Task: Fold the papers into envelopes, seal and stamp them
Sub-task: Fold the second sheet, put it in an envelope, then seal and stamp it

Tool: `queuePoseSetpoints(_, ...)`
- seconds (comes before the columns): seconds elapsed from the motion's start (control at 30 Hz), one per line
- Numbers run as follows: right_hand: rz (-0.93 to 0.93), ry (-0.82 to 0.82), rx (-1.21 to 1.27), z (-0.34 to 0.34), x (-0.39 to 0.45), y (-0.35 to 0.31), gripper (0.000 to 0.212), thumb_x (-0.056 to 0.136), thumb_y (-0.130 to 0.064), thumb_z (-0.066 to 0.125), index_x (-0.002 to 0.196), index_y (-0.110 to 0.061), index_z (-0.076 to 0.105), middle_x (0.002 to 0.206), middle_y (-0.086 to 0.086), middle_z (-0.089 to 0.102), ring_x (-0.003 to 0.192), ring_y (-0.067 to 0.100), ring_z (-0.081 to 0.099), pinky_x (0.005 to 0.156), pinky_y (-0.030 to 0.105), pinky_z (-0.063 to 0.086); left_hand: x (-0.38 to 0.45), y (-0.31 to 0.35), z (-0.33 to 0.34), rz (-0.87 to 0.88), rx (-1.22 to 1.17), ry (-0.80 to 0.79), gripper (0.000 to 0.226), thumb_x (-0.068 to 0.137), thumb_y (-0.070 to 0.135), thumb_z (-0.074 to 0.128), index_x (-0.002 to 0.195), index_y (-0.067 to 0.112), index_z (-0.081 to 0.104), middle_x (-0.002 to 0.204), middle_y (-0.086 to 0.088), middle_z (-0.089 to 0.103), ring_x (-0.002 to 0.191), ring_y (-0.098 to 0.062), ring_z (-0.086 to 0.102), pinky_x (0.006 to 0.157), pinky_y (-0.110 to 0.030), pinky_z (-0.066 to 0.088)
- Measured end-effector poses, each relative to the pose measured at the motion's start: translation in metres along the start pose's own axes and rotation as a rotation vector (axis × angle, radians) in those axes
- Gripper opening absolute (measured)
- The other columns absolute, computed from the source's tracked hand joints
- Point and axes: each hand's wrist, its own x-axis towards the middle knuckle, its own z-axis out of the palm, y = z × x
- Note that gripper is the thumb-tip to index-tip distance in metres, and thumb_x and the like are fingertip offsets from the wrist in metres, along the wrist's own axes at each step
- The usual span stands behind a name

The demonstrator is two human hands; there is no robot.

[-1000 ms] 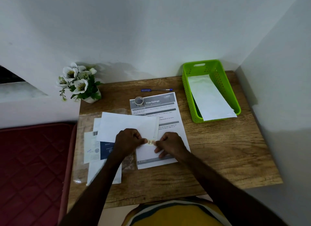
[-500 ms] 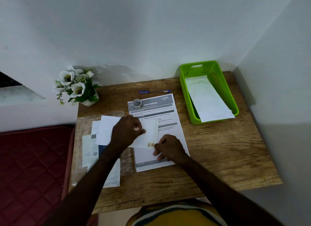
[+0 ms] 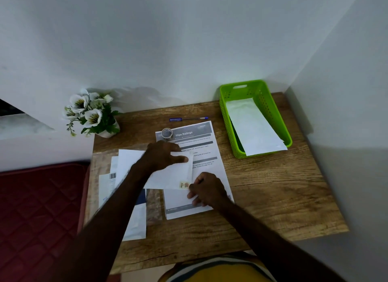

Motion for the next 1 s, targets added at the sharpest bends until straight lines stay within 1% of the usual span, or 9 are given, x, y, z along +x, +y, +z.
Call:
queuePoseSetpoints(0.1, -0.008, 0.025, 0.017, 0.002, 0.002, 0.002, 0.017, 0.092, -0.025, 0.073, 0.09, -0.015, 0.06, 0.075, 0.001, 0.078, 0.062, 0.024, 0.075, 0.049, 0.026, 0.053, -0.006, 0.002, 0.005, -0.003, -0.062, 0.023, 0.049, 0.084, 0.063, 0.069, 0.115, 0.025, 0.073, 0.114, 0.018, 0.064, 0.103, -0.006, 0.059, 0.091, -0.032, 0.051)
queuePoseSetpoints(0.23, -0.044, 0.086, -0.009, 0.003, 0.003, 0.008, 0.022, 0.09, -0.034, 0.076, 0.089, -0.017, 0.061, 0.072, 0.001, 0.075, 0.054, 0.015, 0.07, 0.051, 0.028, 0.058, -0.007, 0.002, 0.003, 0.056, -0.148, 0.034, 0.028, 0.09, 0.048, 0.071, 0.103, 0.024, 0.077, 0.104, 0.015, 0.071, 0.09, 0.002, 0.061, 0.084, -0.031, 0.053)
queuePoseSetpoints(0.4, -0.387, 0.473, -0.128, -0.009, -0.007, 0.01, 0.032, 0.091, -0.059, 0.064, 0.101, -0.029, 0.067, 0.096, -0.013, 0.067, 0.085, 0.002, 0.062, 0.07, 0.024, 0.053, -0.017, 0.015, -0.022, 0.099, -0.335, -0.014, 0.023, 0.091, 0.04, 0.071, 0.099, 0.019, 0.078, 0.101, 0.009, 0.075, 0.09, -0.005, 0.068, 0.076, -0.03, 0.057)
queuePoseSetpoints(0.5, -0.529, 0.318, 0.078, -0.028, -0.004, -0.005, 0.031, 0.097, -0.049, 0.061, 0.105, -0.021, 0.072, 0.104, -0.008, 0.067, 0.096, 0.007, 0.063, 0.077, 0.026, 0.054, -0.026, 0.026, -0.038, 0.108, -0.436, 0.005, 0.023, 0.092, 0.035, 0.072, 0.095, 0.012, 0.077, 0.095, -0.001, 0.075, 0.082, -0.013, 0.07, 0.068, -0.029, 0.055)
queuePoseSetpoints(0.6, -0.528, 0.109, 0.303, -0.041, -0.003, -0.021, 0.029, 0.102, -0.029, 0.061, 0.097, -0.004, 0.074, 0.092, 0.008, 0.074, 0.084, 0.014, 0.071, 0.07, 0.026, 0.057, -0.03, 0.036, -0.047, 0.107, -0.473, 0.075, 0.028, 0.095, 0.038, 0.069, 0.096, 0.011, 0.076, 0.092, -0.005, 0.075, 0.078, -0.019, 0.072, 0.065, -0.036, 0.057)
queuePoseSetpoints(0.63, -0.53, 0.097, 0.333, -0.043, -0.004, -0.025, 0.03, 0.102, -0.026, 0.06, 0.094, -0.001, 0.074, 0.087, 0.007, 0.075, 0.079, 0.012, 0.071, 0.066, 0.024, 0.055, -0.031, 0.039, -0.048, 0.103, -0.481, 0.095, 0.029, 0.096, 0.039, 0.067, 0.096, 0.012, 0.075, 0.091, -0.004, 0.075, 0.077, -0.018, 0.072, 0.064, -0.035, 0.056)
queuePoseSetpoints(0.77, -0.566, 0.123, 0.344, -0.045, -0.005, -0.032, 0.026, 0.102, -0.023, 0.061, 0.088, -0.004, 0.074, 0.08, 0.001, 0.074, 0.071, 0.004, 0.069, 0.06, 0.016, 0.05, -0.034, 0.054, -0.049, 0.07, -0.52, 0.18, 0.027, 0.095, 0.046, 0.064, 0.094, 0.02, 0.074, 0.086, 0.009, 0.075, 0.074, -0.006, 0.072, 0.06, -0.014, 0.05)
queuePoseSetpoints(0.9, -0.575, 0.112, 0.37, -0.044, -0.005, -0.035, 0.023, 0.1, -0.024, 0.063, 0.098, -0.006, 0.077, 0.082, -0.001, 0.076, 0.075, 0.006, 0.07, 0.063, 0.019, 0.053, -0.029, 0.06, -0.044, 0.012, -0.589, 0.252, 0.023, 0.088, 0.046, 0.075, 0.097, 0.025, 0.079, 0.09, 0.01, 0.078, 0.076, -0.006, 0.074, 0.062, -0.017, 0.053)
queuePoseSetpoints(1.0, -0.487, -0.007, 0.497, -0.049, -0.008, -0.035, 0.022, 0.099, -0.028, 0.063, 0.108, -0.013, 0.077, 0.094, 0.003, 0.078, 0.087, 0.016, 0.074, 0.072, 0.029, 0.061, -0.029, 0.063, -0.046, -0.009, -0.598, 0.287, 0.021, 0.091, 0.043, 0.073, 0.092, 0.022, 0.079, 0.085, 0.007, 0.077, 0.072, -0.007, 0.072, 0.061, -0.02, 0.052)
